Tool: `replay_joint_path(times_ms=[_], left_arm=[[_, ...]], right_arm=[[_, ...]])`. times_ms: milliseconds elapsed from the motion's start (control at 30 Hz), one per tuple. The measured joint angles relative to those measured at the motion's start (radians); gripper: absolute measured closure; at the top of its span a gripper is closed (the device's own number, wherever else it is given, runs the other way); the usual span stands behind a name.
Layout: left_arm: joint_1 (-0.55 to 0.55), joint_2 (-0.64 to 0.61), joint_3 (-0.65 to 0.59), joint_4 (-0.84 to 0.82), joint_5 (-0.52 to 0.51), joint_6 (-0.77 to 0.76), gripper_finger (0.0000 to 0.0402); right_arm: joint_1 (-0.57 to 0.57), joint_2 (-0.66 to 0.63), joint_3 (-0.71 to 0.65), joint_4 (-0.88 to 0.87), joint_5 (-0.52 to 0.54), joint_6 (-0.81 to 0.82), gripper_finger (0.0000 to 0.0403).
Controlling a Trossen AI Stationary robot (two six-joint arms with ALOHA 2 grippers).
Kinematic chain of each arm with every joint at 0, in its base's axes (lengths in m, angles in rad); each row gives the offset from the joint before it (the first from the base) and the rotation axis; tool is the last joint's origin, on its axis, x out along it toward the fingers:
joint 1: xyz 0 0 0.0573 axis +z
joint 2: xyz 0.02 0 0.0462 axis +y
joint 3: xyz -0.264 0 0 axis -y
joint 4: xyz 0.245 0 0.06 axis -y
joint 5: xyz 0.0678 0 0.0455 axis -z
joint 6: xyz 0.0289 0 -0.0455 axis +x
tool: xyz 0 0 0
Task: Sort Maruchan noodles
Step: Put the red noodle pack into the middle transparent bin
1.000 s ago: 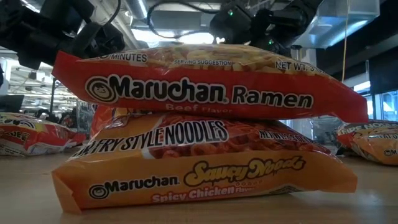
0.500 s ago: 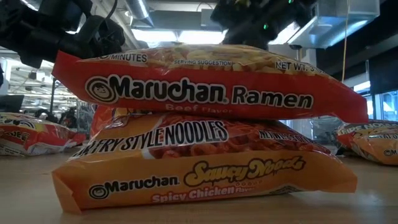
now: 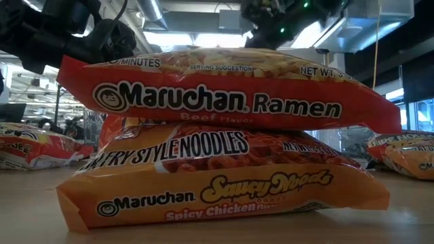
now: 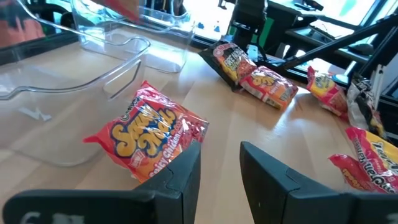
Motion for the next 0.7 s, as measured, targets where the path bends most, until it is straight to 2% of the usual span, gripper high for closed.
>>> replay_joint_path(times_ms=[367,600,700], left_arm=[[0.0,0.0,0.0,-0.001,-0.018,0.0,0.0296],[0.0,0.0,0.0,-0.001,-0.037,-0.033,0.0296],[0.0,0.0,0.0,-0.001,-0.037,-0.034,0.0296]], right_arm=[[-0.235,0.1,0.001,0.194,-0.155,-0.202,0.0403],[-0.348,0.217,0.011,0.327,-0.301,-0.21,0.0403],[-0.372,0.27,0.041,0.332,-0.334,-0.21,0.0403]])
